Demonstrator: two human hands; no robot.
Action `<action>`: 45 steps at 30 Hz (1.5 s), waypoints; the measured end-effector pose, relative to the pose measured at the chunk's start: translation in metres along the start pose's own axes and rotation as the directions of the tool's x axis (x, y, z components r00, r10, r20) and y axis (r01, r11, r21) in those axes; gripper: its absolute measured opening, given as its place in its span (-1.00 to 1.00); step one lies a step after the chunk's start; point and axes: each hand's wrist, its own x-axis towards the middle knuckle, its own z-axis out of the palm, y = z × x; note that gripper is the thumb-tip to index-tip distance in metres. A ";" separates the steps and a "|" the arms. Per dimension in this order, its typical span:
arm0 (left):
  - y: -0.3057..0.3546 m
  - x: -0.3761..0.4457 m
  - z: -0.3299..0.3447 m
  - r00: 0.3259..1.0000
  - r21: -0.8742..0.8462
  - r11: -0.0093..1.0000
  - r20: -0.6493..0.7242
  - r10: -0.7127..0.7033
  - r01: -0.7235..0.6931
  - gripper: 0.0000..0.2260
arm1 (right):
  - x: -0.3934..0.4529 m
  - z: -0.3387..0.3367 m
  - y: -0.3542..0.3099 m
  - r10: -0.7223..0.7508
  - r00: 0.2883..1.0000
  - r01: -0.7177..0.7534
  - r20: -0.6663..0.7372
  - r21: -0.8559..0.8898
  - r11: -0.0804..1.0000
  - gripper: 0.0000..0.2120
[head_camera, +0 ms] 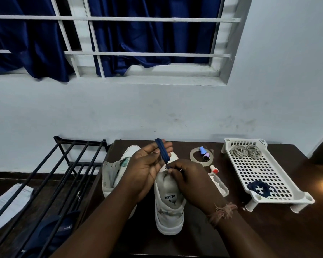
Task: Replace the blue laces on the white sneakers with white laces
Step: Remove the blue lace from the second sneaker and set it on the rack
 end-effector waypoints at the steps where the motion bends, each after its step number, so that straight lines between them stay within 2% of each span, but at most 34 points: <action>1: 0.000 0.000 -0.001 0.999 0.083 0.996 -0.030 0.018 -0.016 -0.70 | -0.001 0.001 -0.001 -0.017 1.000 0.017 0.016 -0.029 0.999 -0.88; 3: -0.002 0.000 -0.005 0.994 0.396 0.917 -0.062 0.086 -0.055 -0.70 | -0.001 0.000 -0.003 -0.040 0.999 0.041 0.009 -0.063 0.997 -0.86; 5: -0.006 0.001 -0.011 0.986 0.684 0.720 -0.012 0.168 -0.114 -0.70 | 0.003 -0.007 -0.005 -0.076 0.997 0.074 -0.034 -0.061 0.995 -0.86; 7: -0.010 0.000 -0.014 0.979 0.825 0.537 0.094 0.180 -0.177 -0.75 | 0.006 -0.016 -0.009 -0.110 0.991 0.107 -0.071 -0.040 0.993 -0.85; 8: -0.012 -0.001 -0.013 0.977 0.847 0.492 0.140 0.160 -0.202 -0.75 | 0.007 -0.021 -0.011 -0.120 0.988 0.118 -0.096 -0.026 0.993 -0.85; 9: -0.013 -0.003 -0.011 0.978 0.841 0.501 0.165 0.125 -0.206 -0.74 | 0.008 -0.026 -0.012 -0.123 0.983 0.123 -0.133 -0.008 0.992 -0.85; 12: -0.014 -0.009 -0.003 0.986 0.709 0.697 0.166 -0.019 -0.106 -0.72 | 0.009 -0.037 -0.010 -0.030 0.968 0.053 -0.248 0.087 0.995 -0.86; 14: -0.012 -0.010 -0.003 0.978 0.632 0.774 0.185 -0.094 -0.045 -0.70 | 0.009 -0.039 -0.003 0.068 0.957 -0.017 -0.282 0.181 0.983 -0.87; 16: -0.011 -0.010 -0.003 0.966 0.510 0.860 0.225 -0.129 -0.003 -0.67 | 0.008 -0.038 0.003 0.153 0.953 -0.074 -0.262 0.286 0.955 -0.84; 18: -0.006 -0.010 0.000 0.963 0.322 0.945 0.235 -0.133 0.051 -0.70 | 0.007 -0.034 0.005 0.168 0.961 -0.095 -0.219 0.309 0.946 -0.83; 21: -0.001 -0.007 0.001 0.976 0.058 0.995 0.201 -0.086 0.076 -0.71 | 0.005 -0.022 0.002 0.108 0.989 -0.083 -0.102 0.223 0.971 -0.83; 23: 0.000 -0.004 0.000 0.987 -0.025 0.998 0.152 -0.060 0.065 -0.68 | 0.005 -0.012 0.002 0.068 0.996 -0.060 -0.053 0.130 0.990 -0.85; 26: -0.001 -0.001 -0.003 0.998 -0.037 0.999 0.069 0.000 0.003 -0.68 | 0.001 0.001 0.000 0.041 0.999 -0.041 -0.017 0.033 0.999 -0.87; 29: -0.002 0.003 -0.005 0.999 0.066 0.997 -0.020 0.035 -0.033 -0.69 | -0.001 0.004 -0.005 0.023 1.000 -0.023 -0.012 0.005 1.000 -0.86; 34: -0.007 0.001 -0.001 0.998 0.336 0.941 -0.041 0.053 -0.036 -0.69 | 0.001 0.003 -0.007 -0.077 0.990 0.063 -0.118 -0.113 0.992 -0.89; 37: -0.007 0.002 -0.001 0.996 0.345 0.937 -0.057 0.069 -0.045 -0.70 | -0.002 0.005 -0.011 -0.068 0.974 0.047 -0.216 -0.101 0.994 -0.93; 39: -0.006 0.002 -0.001 0.997 0.248 0.969 -0.075 0.031 -0.011 -0.70 | -0.002 0.006 -0.013 -0.031 0.962 0.021 -0.272 -0.038 0.999 -0.93; 41: -0.006 0.002 0.000 0.997 0.167 0.986 -0.084 0.002 0.012 -0.69 | -0.002 0.009 -0.015 0.102 0.950 -0.065 -0.296 0.132 0.989 -0.89; 42: -0.007 0.001 0.001 0.996 0.139 0.990 -0.086 -0.004 0.016 -0.68 | -0.002 0.010 -0.016 0.205 0.936 -0.128 -0.285 0.268 0.955 -0.86; 45: -0.011 -0.001 0.006 0.995 0.113 0.994 -0.103 0.002 0.009 -0.66 | -0.003 0.016 -0.023 0.463 0.860 -0.249 -0.217 0.613 0.749 -0.79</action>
